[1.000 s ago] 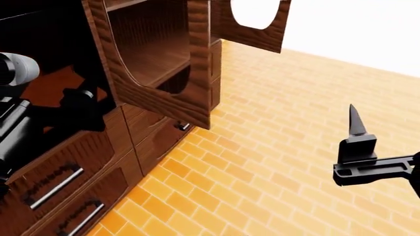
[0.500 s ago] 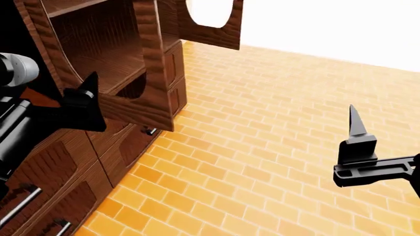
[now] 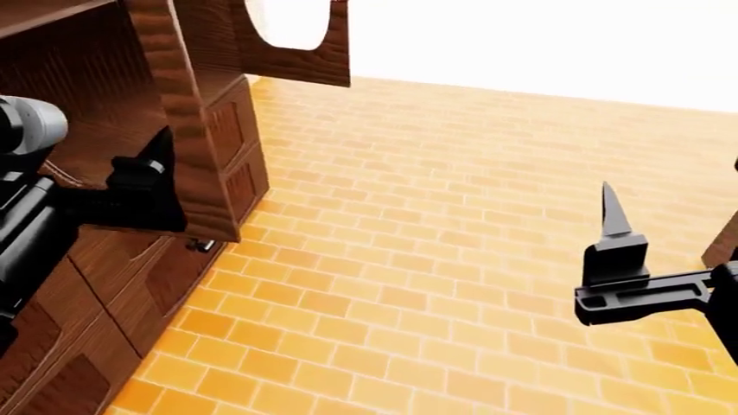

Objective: Pick the soap dispenser from the counter and place it in the cabinet.

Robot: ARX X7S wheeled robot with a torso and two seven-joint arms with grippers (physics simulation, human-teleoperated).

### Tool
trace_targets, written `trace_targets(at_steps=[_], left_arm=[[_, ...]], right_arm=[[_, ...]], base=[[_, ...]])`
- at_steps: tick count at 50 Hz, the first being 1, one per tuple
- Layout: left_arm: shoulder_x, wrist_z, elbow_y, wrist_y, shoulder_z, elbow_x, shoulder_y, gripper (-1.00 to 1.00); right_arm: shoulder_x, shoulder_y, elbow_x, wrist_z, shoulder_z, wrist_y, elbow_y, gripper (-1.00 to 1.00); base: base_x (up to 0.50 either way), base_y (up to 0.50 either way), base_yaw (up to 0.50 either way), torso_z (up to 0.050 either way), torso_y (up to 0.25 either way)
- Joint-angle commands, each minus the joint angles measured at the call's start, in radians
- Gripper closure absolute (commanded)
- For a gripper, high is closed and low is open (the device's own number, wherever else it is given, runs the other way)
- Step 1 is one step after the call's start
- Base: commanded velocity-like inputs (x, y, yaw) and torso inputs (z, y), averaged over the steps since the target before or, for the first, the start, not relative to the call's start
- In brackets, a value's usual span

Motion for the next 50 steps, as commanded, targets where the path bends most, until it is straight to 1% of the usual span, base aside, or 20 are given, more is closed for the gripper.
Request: trace_targets(at_steps=[1, 38, 41, 44, 50], left_arm=[[-0.003, 0.009, 0.000, 0.009, 0.007, 0.012, 0.002, -1.00], [-0.017, 0.014, 0.000, 0.039, 0.025, 0.019, 0.002, -1.00], [-0.018, 0.013, 0.000, 0.041, 0.028, 0.017, 0.001, -1.00], [-0.019, 0.011, 0.000, 0.043, 0.031, 0.016, 0.000, -1.00], [-0.020, 0.011, -0.001, 0.047, 0.035, 0.020, 0.001, -1.00]], right_arm=[[-0.007, 0.004, -0.010, -0.006, -0.010, 0.000, 0.001, -1.00], [-0.037, -0.013, -0.067, -0.033, -0.037, 0.013, 0.011, -1.00], [-0.060, 0.025, -0.079, -0.041, -0.074, 0.042, 0.009, -1.00], [-0.079, 0.025, -0.097, -0.052, -0.093, 0.057, 0.018, -1.00], [-0.087, 0.012, -0.116, -0.059, -0.094, 0.056, 0.033, -1.00]], base=[[0.00, 0.00, -0.50, 0.000, 0.000], [0.00, 0.00, -0.50, 0.000, 0.000], [0.00, 0.00, -0.08, 0.000, 0.000], [-0.07, 0.00, 0.00, 0.000, 0.000], [-0.50, 0.00, 0.00, 0.000, 0.000]])
